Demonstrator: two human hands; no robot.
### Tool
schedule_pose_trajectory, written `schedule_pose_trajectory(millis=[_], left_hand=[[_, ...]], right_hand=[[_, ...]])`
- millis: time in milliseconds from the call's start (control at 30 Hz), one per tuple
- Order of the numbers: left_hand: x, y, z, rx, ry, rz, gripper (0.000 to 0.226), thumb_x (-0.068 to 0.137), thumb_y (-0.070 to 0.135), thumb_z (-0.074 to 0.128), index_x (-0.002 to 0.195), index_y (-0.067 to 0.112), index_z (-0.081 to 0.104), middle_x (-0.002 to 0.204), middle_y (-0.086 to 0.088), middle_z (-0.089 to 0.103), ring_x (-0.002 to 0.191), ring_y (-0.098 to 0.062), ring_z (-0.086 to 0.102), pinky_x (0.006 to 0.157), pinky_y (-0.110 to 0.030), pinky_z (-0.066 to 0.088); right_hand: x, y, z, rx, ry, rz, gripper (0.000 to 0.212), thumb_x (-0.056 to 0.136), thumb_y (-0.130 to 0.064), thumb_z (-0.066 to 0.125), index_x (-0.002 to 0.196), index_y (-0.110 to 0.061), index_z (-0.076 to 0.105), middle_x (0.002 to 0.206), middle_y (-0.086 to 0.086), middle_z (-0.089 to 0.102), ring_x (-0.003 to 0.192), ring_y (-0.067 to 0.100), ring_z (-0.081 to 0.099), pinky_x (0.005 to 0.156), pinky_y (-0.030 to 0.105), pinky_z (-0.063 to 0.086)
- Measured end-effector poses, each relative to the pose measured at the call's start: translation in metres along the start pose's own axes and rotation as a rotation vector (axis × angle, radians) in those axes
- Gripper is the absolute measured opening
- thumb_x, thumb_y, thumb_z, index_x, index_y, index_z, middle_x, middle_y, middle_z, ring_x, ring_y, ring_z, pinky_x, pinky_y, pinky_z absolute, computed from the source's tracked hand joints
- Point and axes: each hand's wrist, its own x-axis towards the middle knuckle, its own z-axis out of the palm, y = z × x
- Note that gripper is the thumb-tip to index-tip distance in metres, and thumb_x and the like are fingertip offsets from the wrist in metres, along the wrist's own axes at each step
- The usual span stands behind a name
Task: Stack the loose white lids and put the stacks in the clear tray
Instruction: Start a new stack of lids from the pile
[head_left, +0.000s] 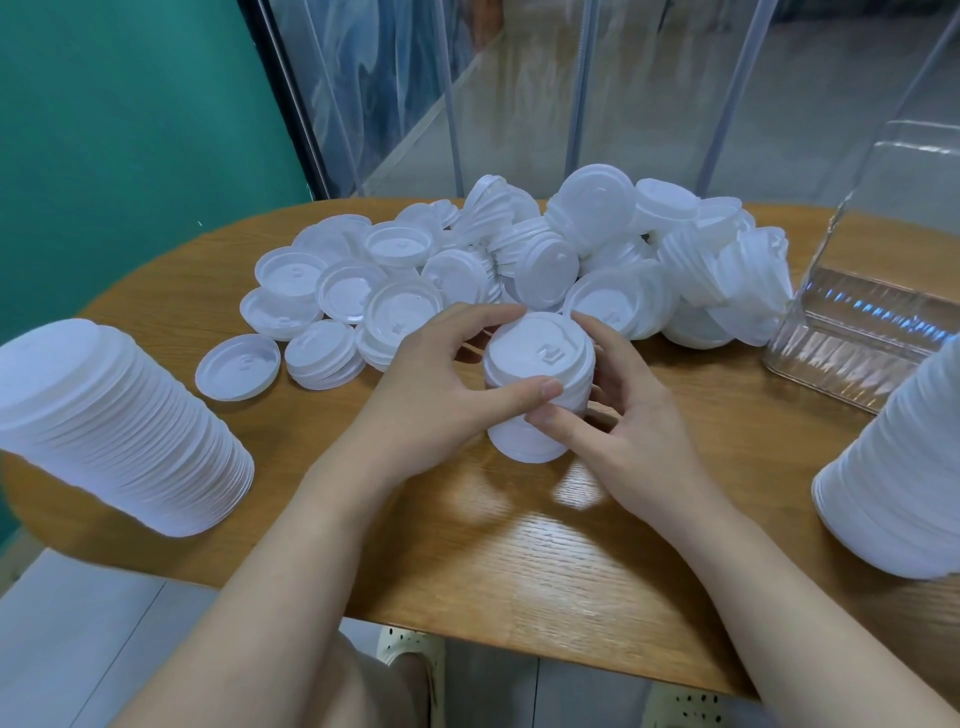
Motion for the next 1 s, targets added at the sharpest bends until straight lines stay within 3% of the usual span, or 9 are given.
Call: schedule_pose_trajectory(millis=[167,267,367,467,567,700,1000], left_hand=[[0.003,-0.009,-0.005,-0.003,-0.028,0.044,0.054,0.083,0.056,0.077,0.131,0.033,0.067,0.120,0.021,0.065,0.113,0.005,0.058,0.093,-0.008,0.042],[0.010,-0.034,-0.015,0.229,0.124,0.130,0.036,0.099,0.044,0.062,0.127,0.022,0.069,0.122,0.010,0.064,0.117,-0.004,0.054,0.101,-0.020,0.041],[0.021,-0.059,-0.030,0.568,0.294,0.066,0.045,0.100,0.041,0.061,0.138,0.018,0.061,0.139,-0.003,0.054,0.131,-0.022,0.044,0.110,-0.035,0.033],[0.031,-0.073,-0.039,0.677,0.285,-0.121,0.069,0.096,0.058,0.059,0.152,0.021,0.045,0.154,-0.005,0.042,0.142,-0.027,0.034,0.117,-0.045,0.027],[0.037,-0.081,-0.036,0.713,0.204,-0.212,0.084,0.091,0.073,0.051,0.157,0.022,0.036,0.155,-0.004,0.043,0.142,-0.028,0.033,0.116,-0.045,0.024],[0.044,-0.082,-0.029,0.714,0.236,-0.214,0.092,0.086,0.078,0.056,0.155,0.020,0.038,0.153,-0.005,0.045,0.141,-0.029,0.036,0.116,-0.044,0.022],[0.044,-0.074,-0.027,0.641,0.354,-0.180,0.085,0.088,0.072,0.060,0.153,0.021,0.040,0.149,-0.004,0.047,0.137,-0.027,0.036,0.113,-0.042,0.025]], right_hand=[[0.000,0.003,-0.001,-0.029,-0.011,0.002,0.072,0.080,-0.039,0.086,0.142,-0.042,0.050,0.128,-0.026,0.066,0.123,0.001,0.062,0.098,0.026,0.051],[0.000,0.004,-0.003,-0.048,-0.014,0.008,0.070,0.079,-0.038,0.082,0.141,-0.044,0.049,0.128,-0.030,0.064,0.123,-0.002,0.060,0.098,0.024,0.050],[0.001,0.004,-0.004,-0.058,-0.023,0.020,0.072,0.078,-0.042,0.082,0.142,-0.044,0.049,0.128,-0.031,0.063,0.123,-0.005,0.059,0.098,0.023,0.049],[0.000,0.002,-0.004,-0.061,-0.022,0.028,0.072,0.076,-0.046,0.082,0.140,-0.050,0.048,0.129,-0.032,0.062,0.124,-0.005,0.058,0.100,0.026,0.048],[0.000,0.001,-0.004,-0.068,-0.022,0.037,0.069,0.077,-0.045,0.081,0.135,-0.056,0.047,0.129,-0.034,0.061,0.125,-0.006,0.057,0.099,0.024,0.047],[0.000,-0.002,-0.004,-0.071,-0.025,0.043,0.071,0.078,-0.050,0.084,0.139,-0.049,0.048,0.130,-0.031,0.062,0.125,-0.006,0.057,0.098,0.023,0.048],[-0.001,-0.003,-0.004,-0.073,-0.026,0.048,0.072,0.075,-0.051,0.081,0.139,-0.050,0.048,0.129,-0.032,0.061,0.125,-0.007,0.057,0.096,0.018,0.047]])
